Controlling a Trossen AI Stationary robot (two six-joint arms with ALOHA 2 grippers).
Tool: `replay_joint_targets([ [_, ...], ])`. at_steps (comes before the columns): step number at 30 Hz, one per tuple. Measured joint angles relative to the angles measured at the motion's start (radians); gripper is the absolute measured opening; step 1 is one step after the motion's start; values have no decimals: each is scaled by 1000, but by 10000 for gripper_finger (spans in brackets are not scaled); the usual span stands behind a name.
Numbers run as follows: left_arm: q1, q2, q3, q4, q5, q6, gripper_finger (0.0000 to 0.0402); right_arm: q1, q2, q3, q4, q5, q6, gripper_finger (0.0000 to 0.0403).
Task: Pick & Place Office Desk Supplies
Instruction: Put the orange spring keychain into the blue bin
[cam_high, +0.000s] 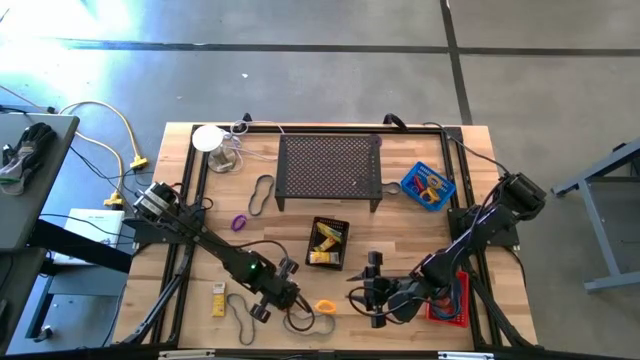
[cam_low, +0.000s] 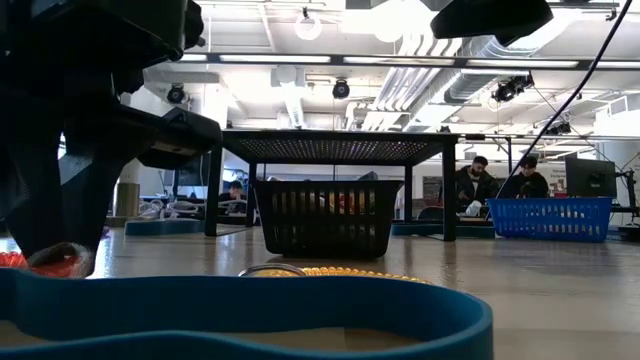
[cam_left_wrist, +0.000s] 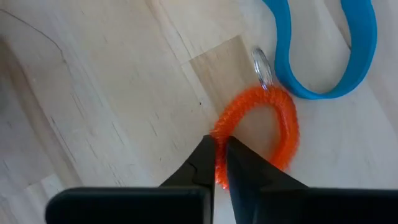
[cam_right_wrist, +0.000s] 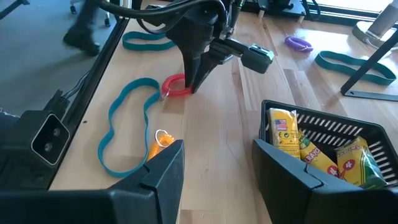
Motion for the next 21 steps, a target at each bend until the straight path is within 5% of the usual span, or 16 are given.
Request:
replay_joint_targets([
  [13, -20, -66, -6, -116, 47, -102, 7, -1, 0, 0, -1, 0, 0, 176],
  [21, -51, -199, -6, -141, -118, -105, 7, -1, 0, 0, -2, -3, 0, 176],
])
